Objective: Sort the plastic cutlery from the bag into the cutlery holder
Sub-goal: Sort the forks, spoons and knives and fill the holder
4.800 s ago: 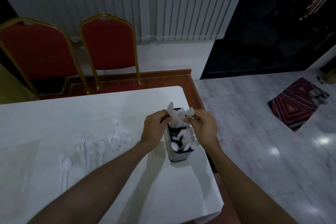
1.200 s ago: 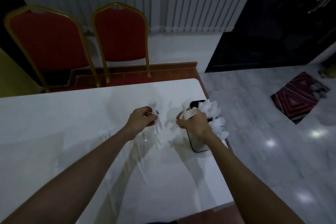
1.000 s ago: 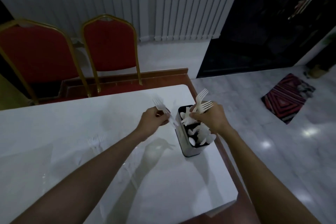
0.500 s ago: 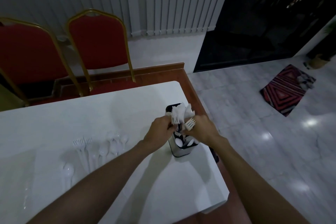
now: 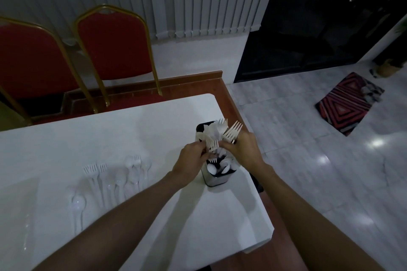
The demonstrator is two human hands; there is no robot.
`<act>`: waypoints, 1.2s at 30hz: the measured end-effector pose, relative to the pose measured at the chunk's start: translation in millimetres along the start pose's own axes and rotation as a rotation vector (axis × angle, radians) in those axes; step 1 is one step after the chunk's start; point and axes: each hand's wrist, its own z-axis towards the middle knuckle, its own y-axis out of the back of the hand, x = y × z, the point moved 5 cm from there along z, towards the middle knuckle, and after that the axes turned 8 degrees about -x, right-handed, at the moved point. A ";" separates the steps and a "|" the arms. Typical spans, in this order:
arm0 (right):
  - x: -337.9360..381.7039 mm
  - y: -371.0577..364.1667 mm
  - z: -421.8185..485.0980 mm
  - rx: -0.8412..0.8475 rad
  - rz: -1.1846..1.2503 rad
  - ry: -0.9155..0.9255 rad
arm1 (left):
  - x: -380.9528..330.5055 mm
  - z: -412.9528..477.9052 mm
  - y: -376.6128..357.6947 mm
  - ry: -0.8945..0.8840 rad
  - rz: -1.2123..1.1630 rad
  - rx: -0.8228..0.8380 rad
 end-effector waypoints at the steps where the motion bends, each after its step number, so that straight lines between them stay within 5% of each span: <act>1: 2.0 4.2 0.4 -0.054 0.049 0.005 | 1.8 0.3 -0.2 0.002 -0.003 -0.006; 13: 4.9 -8.3 9.2 0.342 -0.126 0.122 | 7.1 0.4 1.8 0.010 -0.082 -0.026; 20: 5.1 3.7 -0.4 0.420 0.035 0.038 | 7.5 -3.7 2.9 0.027 -0.185 -0.002; 24: 5.1 2.0 -12.0 0.374 0.045 0.007 | 10.4 -7.1 2.9 0.036 -0.210 -0.013; 32: 55.9 -2.3 -20.8 -0.101 0.037 0.251 | 33.2 -21.0 31.8 -0.051 -0.145 -0.181; 36: 92.9 -46.4 -32.8 0.010 0.096 0.309 | 79.3 -43.8 57.1 0.012 -0.087 -0.325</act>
